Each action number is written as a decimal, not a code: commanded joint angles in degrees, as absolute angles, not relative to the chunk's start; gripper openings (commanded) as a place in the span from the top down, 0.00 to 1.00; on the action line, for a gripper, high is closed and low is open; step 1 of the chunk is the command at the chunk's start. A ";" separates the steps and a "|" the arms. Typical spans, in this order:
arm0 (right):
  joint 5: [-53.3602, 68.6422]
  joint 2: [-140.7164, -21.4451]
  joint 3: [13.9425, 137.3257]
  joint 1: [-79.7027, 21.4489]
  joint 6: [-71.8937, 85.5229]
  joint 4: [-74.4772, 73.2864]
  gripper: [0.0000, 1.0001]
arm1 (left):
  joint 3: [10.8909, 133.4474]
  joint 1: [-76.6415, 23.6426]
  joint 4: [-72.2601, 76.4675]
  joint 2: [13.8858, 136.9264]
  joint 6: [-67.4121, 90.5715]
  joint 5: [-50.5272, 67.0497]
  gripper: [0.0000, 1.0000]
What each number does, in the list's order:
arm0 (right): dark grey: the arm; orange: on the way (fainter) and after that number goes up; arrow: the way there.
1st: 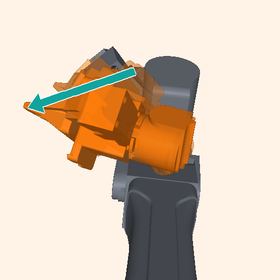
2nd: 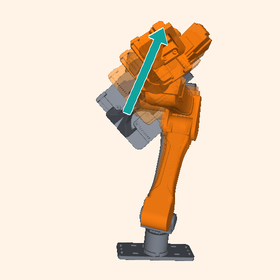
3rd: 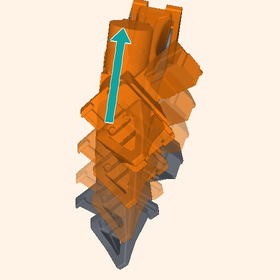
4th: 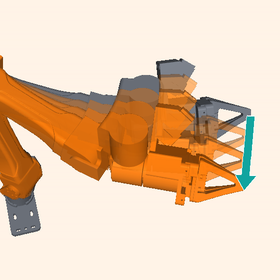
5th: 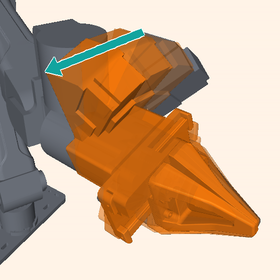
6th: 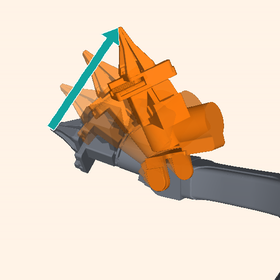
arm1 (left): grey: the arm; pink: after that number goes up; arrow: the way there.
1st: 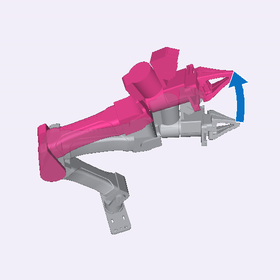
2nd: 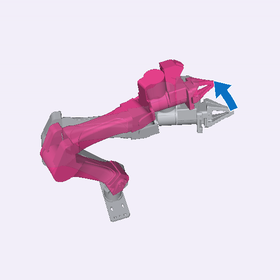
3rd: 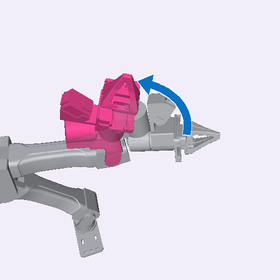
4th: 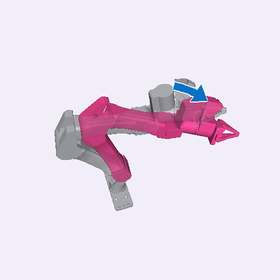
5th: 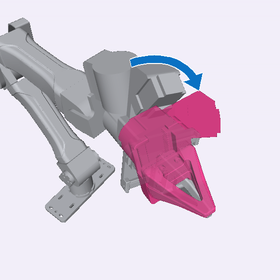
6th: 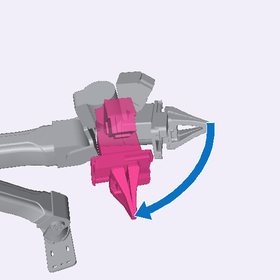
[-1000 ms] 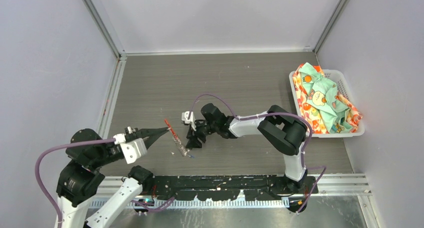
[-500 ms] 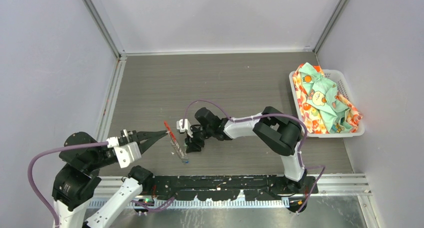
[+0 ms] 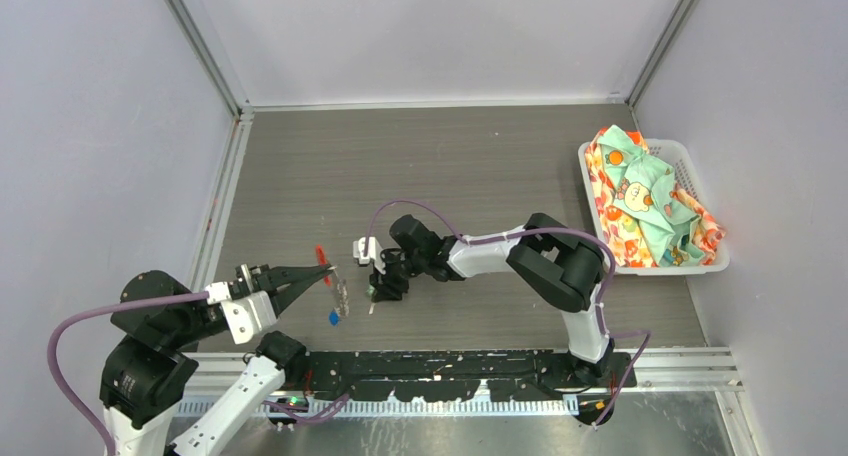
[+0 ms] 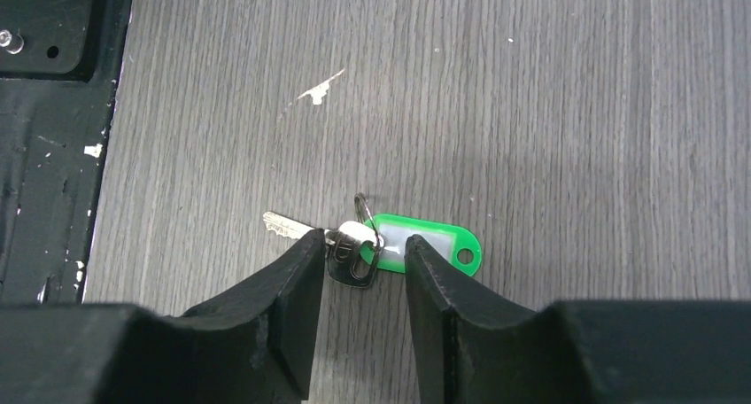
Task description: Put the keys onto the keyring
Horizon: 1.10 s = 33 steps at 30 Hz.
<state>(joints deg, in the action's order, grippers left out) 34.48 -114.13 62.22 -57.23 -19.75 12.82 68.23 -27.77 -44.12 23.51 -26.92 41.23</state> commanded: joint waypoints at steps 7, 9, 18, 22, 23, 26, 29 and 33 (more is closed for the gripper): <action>33.87 -110.40 62.05 -57.33 -20.94 16.37 0.47 | 70.09 -27.60 -42.92 23.55 -25.59 42.05 1.00; 34.27 -110.53 62.25 -57.36 -21.19 16.52 0.46 | 70.07 -27.60 -43.02 23.56 -25.58 41.99 1.00; 36.55 -111.66 63.78 -57.36 -21.18 15.74 0.47 | 70.05 -27.60 -43.02 23.82 -25.50 41.79 1.00; 37.75 -112.19 64.46 -57.37 -20.75 15.80 0.49 | 69.90 -27.60 -43.02 23.74 -25.50 41.66 1.00; 37.97 -112.26 64.63 -57.38 -20.54 15.97 0.49 | 69.83 -27.60 -43.06 23.73 -25.53 41.66 1.00; 38.57 -112.63 65.22 -57.39 -20.35 15.93 0.51 | 69.66 -27.60 -42.98 23.74 -25.58 41.46 1.00; 39.04 -113.28 65.90 -57.32 -20.63 14.85 0.54 | 69.57 -27.60 -42.90 23.78 -25.71 41.37 1.00; 39.44 -113.91 65.87 -57.39 -20.79 14.34 0.56 | 69.52 -27.60 -42.98 23.82 -25.75 41.31 1.00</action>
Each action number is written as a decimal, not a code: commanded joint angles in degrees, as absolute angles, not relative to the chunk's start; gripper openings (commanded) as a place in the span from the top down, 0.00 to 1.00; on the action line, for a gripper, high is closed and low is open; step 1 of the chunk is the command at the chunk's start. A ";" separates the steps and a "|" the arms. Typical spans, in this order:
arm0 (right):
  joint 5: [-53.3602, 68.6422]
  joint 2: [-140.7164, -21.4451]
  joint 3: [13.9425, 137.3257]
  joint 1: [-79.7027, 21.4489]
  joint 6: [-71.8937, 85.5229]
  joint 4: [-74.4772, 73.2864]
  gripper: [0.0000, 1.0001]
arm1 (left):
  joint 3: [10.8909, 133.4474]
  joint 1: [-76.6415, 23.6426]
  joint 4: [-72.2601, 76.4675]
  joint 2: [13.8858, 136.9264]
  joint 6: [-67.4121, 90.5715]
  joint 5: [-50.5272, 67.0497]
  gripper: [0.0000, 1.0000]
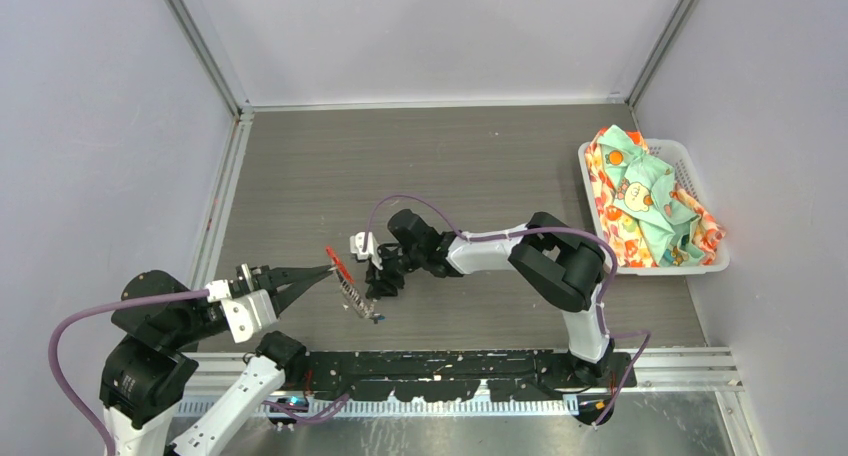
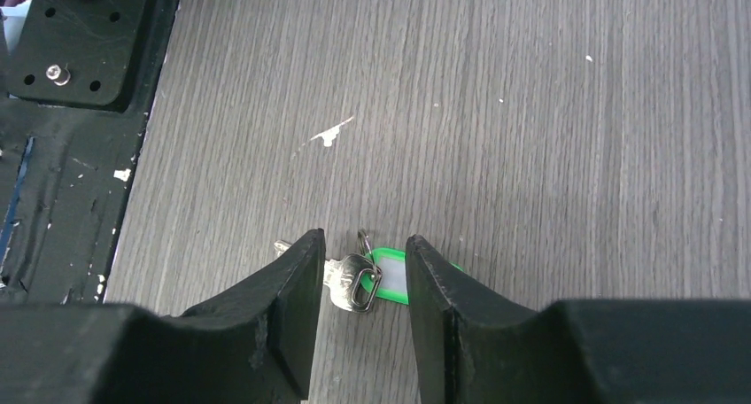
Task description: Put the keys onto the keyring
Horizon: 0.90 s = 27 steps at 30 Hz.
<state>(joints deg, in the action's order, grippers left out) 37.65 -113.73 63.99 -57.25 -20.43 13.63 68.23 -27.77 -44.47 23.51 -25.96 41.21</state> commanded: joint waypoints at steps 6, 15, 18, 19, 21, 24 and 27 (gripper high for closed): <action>39.46 -114.58 66.03 -57.36 -21.89 12.57 0.59 | 69.35 -27.60 -42.82 23.82 -25.80 41.15 1.00; 39.34 -115.29 65.75 -57.36 -21.74 13.05 0.69 | 69.53 -27.60 -42.75 23.99 -25.75 41.20 1.00; 38.90 -115.06 65.33 -57.35 -20.88 14.45 0.73 | 69.61 -27.60 -42.93 23.99 -25.76 41.07 1.00; 38.79 -115.01 65.23 -57.39 -20.78 14.80 0.75 | 69.62 -27.60 -42.96 23.99 -25.82 41.05 1.00; 38.84 -114.95 65.08 -57.39 -20.50 15.09 0.78 | 69.54 -27.60 -42.98 23.99 -25.84 40.88 1.00; 38.88 -114.74 65.03 -57.33 -19.93 15.28 0.89 | 69.35 -27.60 -43.05 24.02 -25.92 40.87 1.00; 38.76 -114.58 64.67 -57.33 -19.53 15.37 0.99 | 69.35 -27.60 -43.10 24.07 -26.07 40.78 1.00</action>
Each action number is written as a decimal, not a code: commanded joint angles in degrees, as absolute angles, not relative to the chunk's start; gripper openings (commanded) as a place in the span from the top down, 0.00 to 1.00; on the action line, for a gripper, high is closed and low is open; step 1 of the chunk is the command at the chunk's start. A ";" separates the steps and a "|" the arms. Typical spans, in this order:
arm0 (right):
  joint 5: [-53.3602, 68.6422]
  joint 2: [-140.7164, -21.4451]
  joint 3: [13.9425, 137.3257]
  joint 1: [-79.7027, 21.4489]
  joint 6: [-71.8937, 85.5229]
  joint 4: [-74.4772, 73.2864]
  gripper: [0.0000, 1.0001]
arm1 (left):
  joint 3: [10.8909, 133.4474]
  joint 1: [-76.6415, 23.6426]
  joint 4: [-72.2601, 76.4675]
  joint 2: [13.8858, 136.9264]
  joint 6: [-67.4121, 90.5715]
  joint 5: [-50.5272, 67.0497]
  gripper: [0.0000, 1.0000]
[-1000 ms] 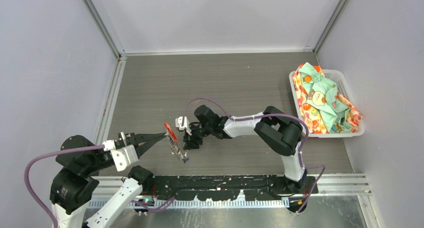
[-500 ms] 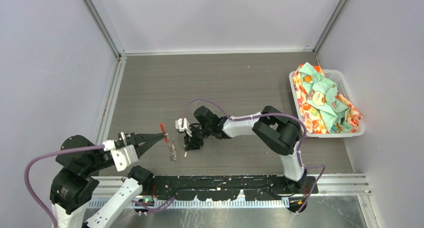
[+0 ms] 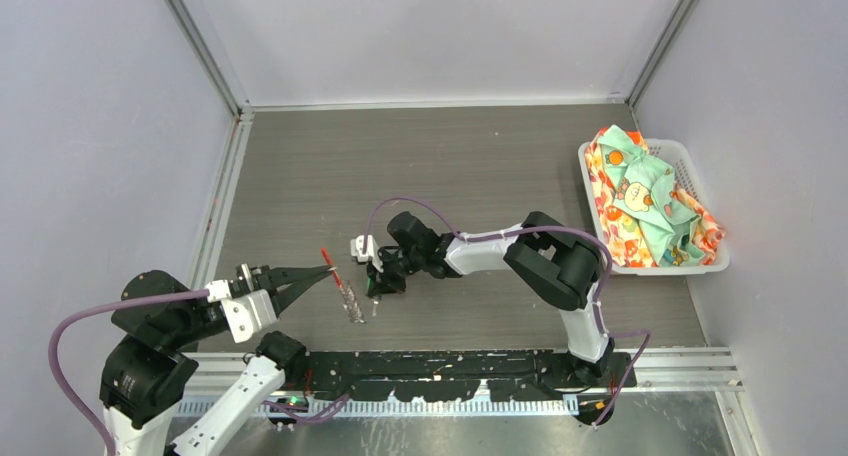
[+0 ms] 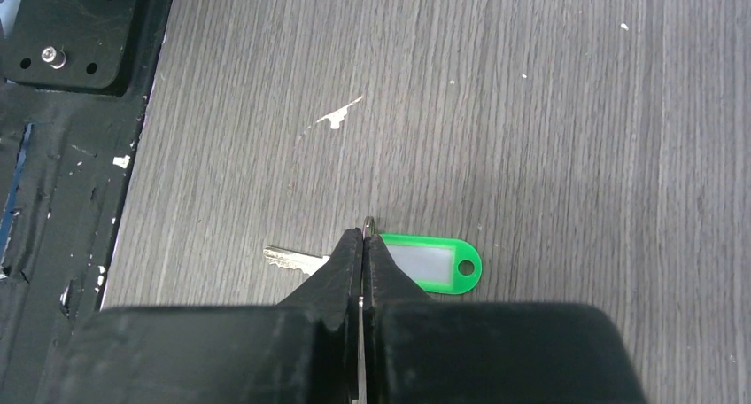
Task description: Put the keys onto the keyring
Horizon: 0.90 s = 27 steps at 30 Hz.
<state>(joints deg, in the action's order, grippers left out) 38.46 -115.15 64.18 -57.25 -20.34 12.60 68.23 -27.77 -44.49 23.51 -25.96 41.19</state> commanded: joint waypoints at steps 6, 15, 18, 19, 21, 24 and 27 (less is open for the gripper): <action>35.16 -112.24 61.26 -56.93 -17.95 18.20 0.99 | 69.52 -27.60 -43.57 24.26 -25.52 41.60 1.00; 30.67 -86.10 49.64 -55.88 -11.85 15.11 0.99 | 70.08 -27.60 -50.17 25.87 -27.55 55.76 1.00; 29.09 -74.58 48.28 -56.01 -12.20 6.61 0.99 | 68.66 -27.60 -54.63 25.38 -37.92 61.15 1.00; 28.78 -71.25 49.11 -56.25 -13.01 2.90 0.99 | 68.43 -27.60 -56.74 25.44 -41.88 62.49 1.00; 27.98 -65.88 51.86 -56.95 -15.28 -6.17 0.99 | 68.23 -27.60 -61.96 26.23 -51.20 64.26 1.00; 27.31 -60.18 57.26 -57.46 -18.74 -15.47 0.99 | 68.14 -27.60 -66.80 28.00 -62.33 66.05 1.00; 28.39 -57.52 62.60 -57.88 -22.32 -21.55 0.99 | 67.57 -27.60 -67.25 29.40 -69.15 67.38 1.00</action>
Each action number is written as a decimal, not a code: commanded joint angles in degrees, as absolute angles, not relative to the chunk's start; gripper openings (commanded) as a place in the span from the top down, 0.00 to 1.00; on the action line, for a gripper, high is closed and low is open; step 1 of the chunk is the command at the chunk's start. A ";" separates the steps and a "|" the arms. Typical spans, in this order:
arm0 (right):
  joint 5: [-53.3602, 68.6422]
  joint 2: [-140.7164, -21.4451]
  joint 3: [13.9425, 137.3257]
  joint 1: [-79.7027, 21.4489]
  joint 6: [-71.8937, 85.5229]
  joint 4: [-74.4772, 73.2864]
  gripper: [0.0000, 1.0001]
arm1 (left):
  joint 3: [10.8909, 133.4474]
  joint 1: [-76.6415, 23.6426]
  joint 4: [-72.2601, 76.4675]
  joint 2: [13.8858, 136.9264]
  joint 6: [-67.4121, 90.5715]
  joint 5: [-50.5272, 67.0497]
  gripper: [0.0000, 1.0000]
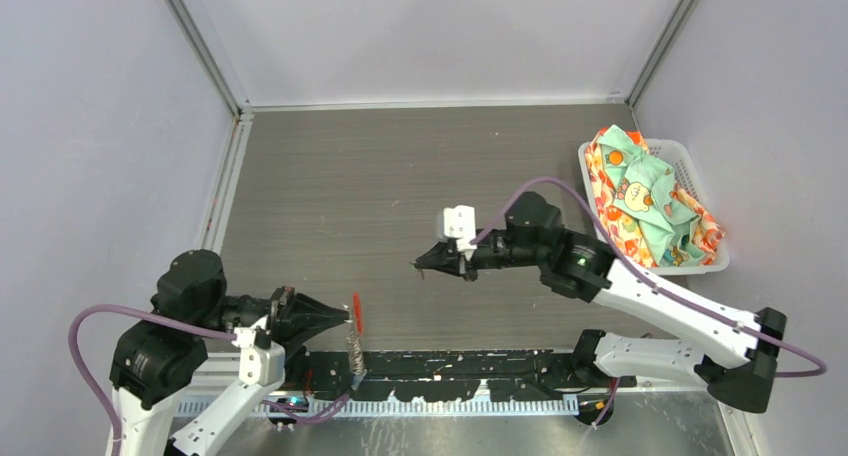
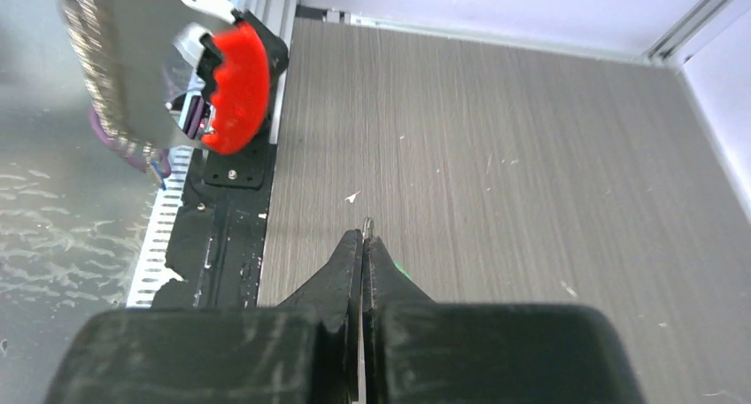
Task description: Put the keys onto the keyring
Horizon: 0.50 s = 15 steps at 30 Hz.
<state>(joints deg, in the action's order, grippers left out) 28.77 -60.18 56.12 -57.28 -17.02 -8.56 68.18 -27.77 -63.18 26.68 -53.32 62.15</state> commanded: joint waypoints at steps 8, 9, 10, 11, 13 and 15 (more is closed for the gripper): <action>27.39 -59.37 72.52 -64.51 -33.16 -30.35 0.99 | 67.53 -27.60 -64.03 33.00 -76.84 71.40 1.00; 27.03 -59.80 73.38 -65.72 -34.06 -30.81 0.99 | 67.46 -27.60 -63.68 33.18 -77.64 71.78 1.00; 26.70 -60.29 74.42 -66.96 -35.09 -31.44 0.99 | 67.34 -27.60 -63.14 33.29 -78.00 72.43 1.00; 26.16 -60.85 75.44 -68.26 -36.07 -32.22 0.99 | 67.33 -27.60 -62.56 33.50 -77.97 72.92 1.00; 24.68 -61.83 77.35 -70.58 -37.95 -33.65 0.99 | 67.68 -27.60 -62.32 34.27 -77.96 73.78 1.00; 22.90 -62.86 79.04 -72.98 -39.44 -34.61 0.99 | 68.09 -27.60 -62.32 34.74 -77.75 74.33 1.00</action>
